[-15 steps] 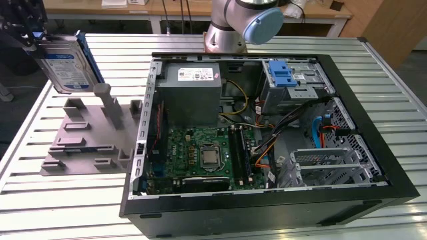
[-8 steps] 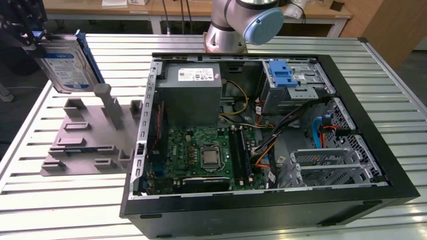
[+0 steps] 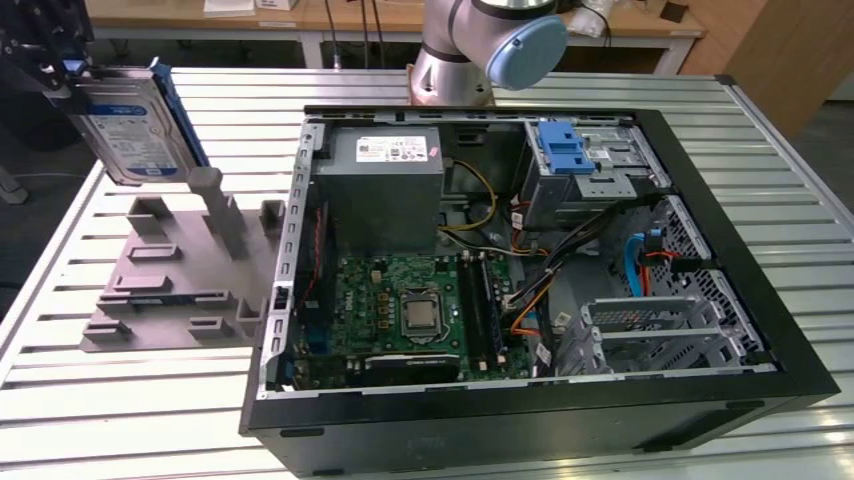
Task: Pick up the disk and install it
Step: 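Pick up the disk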
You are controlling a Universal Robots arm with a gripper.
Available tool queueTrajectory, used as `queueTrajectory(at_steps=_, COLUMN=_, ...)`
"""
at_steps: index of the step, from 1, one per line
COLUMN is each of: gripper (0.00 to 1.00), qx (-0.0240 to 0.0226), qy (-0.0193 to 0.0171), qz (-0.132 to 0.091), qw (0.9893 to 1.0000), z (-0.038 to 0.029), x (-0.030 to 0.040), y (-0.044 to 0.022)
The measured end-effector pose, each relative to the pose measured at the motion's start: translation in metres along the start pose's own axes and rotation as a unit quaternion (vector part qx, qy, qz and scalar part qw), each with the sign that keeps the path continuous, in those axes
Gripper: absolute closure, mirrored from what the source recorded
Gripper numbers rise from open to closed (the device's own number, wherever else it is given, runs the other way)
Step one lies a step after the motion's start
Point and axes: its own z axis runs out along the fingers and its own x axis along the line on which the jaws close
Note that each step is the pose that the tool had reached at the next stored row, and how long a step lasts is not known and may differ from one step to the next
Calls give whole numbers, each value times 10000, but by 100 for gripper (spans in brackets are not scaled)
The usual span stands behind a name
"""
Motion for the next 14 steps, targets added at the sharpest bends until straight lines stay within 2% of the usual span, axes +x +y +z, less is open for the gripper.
queueTrajectory(at_steps=14, gripper=64, qx=0, qy=0, qz=0, qw=10000, z=-47, x=-2, y=2)
